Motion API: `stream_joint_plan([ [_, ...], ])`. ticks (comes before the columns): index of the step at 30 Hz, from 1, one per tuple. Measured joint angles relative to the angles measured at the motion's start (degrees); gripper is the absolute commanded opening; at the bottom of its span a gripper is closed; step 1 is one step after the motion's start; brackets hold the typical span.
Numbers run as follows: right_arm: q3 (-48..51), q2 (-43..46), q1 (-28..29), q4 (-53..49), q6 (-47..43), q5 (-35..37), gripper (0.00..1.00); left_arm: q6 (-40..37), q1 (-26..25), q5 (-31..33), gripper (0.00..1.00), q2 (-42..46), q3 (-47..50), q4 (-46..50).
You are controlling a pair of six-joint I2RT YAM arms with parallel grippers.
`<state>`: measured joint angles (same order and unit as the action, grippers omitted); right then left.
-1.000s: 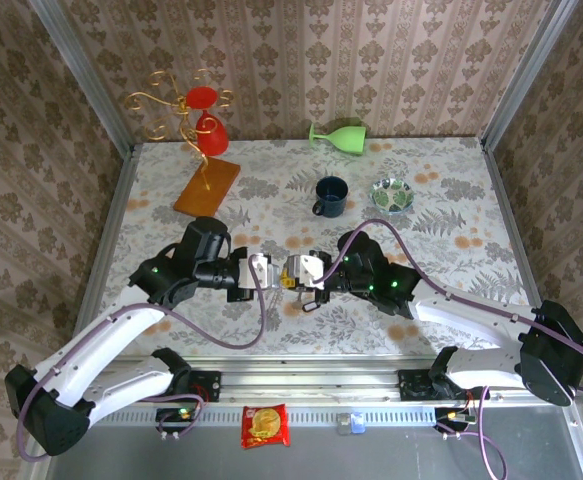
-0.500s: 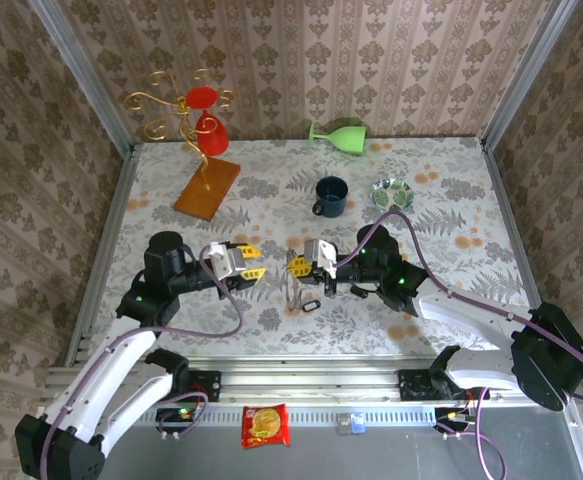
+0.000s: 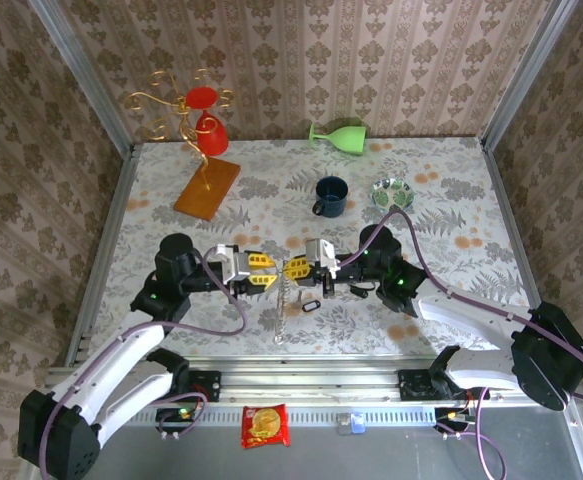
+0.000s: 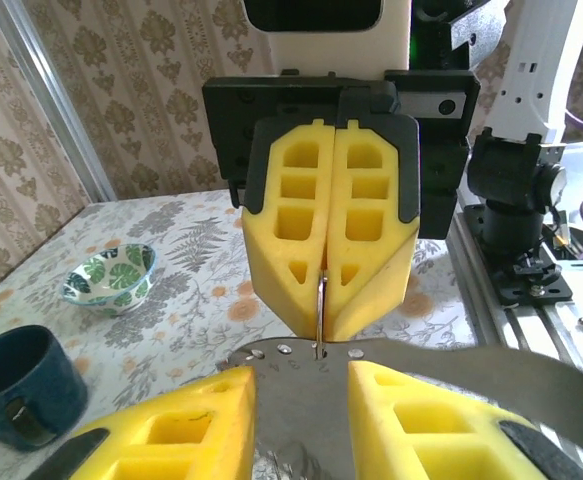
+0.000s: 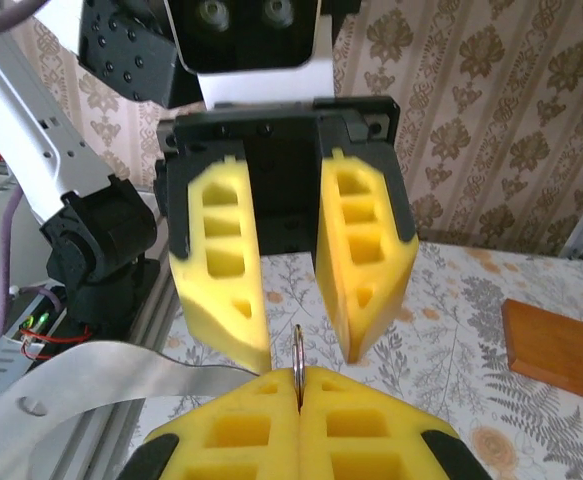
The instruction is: Put the keys on the keyring
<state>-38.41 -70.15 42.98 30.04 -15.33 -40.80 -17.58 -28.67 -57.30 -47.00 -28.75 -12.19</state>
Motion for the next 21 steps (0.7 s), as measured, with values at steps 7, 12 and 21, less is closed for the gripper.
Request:
stream_joint_plan([
  [7,0.0,-1.3,1.1,2.1,1.0,0.1,0.00,1.2,-0.6,-0.4,0.19,-0.6,0.3,-1.7],
  [12,-0.1,-2.0,1.0,3.2,1.7,0.9,0.00,1.5,-0.6,-0.6,0.00,-0.5,0.3,-1.6],
  [21,-2.1,0.2,1.9,-7.0,-5.2,6.7,0.19,-0.9,-1.7,2.7,0.00,0.9,0.1,1.9],
])
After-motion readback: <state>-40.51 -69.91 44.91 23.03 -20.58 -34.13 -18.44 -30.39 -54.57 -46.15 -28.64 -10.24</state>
